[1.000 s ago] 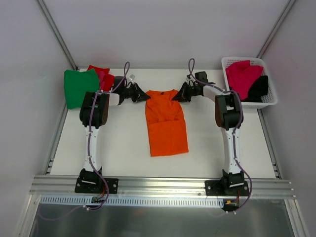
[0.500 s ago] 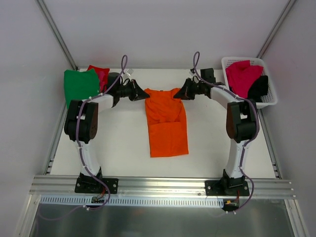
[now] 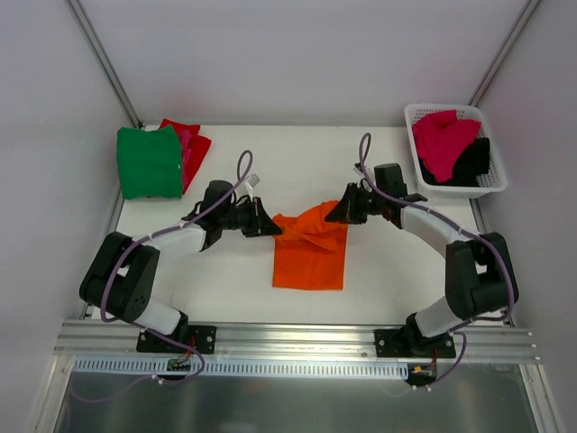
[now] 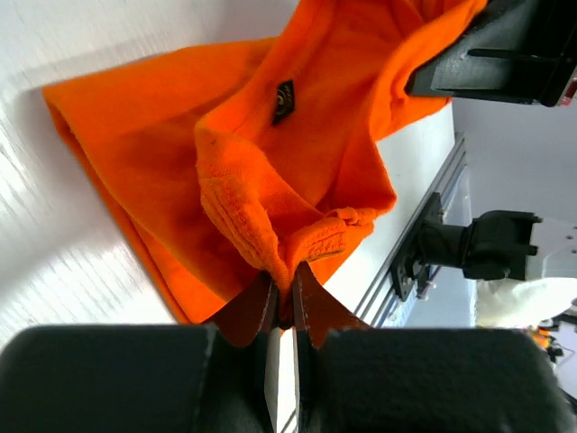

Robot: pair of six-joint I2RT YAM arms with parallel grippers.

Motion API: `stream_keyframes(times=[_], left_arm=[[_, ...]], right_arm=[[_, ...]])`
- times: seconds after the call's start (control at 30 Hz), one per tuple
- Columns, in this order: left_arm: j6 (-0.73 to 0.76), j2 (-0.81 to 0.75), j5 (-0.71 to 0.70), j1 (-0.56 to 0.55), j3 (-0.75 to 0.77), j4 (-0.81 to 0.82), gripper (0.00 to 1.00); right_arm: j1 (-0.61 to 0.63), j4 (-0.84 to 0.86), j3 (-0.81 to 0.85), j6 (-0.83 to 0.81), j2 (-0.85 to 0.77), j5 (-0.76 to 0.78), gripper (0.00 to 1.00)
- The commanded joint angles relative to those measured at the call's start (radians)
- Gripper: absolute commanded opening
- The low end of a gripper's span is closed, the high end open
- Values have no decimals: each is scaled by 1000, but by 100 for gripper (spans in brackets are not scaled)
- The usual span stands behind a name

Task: Fold and stack the t-shirts
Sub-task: Fold the tshirt

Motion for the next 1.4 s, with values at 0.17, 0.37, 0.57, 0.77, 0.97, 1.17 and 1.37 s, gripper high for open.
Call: stream_keyframes(times=[0.17,0.37,0.57,0.77,0.97,1.17,1.37], left_arm=[[24,-211,-138,-71,-163,-26,0],[20,-289,-173,-80,-237,-42,0],[-17,-317,-176,-105,-277,-25,0],[-46,-332,-211,-161,-309,-14,0],[-60,-332,-276,-223,-347,-3,15],[-63,-309,-314,-224,-346,-44,39],[-65,-402,-461,-241,-329,-189,99]], right_arm=[[36,47,-228,-23,-235,91,1],[74,23,-317,-21,-358,151,0],[80,4,-366,-26,-416,156,1],[123,-3,-405,-20,-455,185,0],[197,24,-463,26,-466,222,1],[275,-17,-481,39,-498,278,34],[300,-115,-480,17,-576,350,99]])
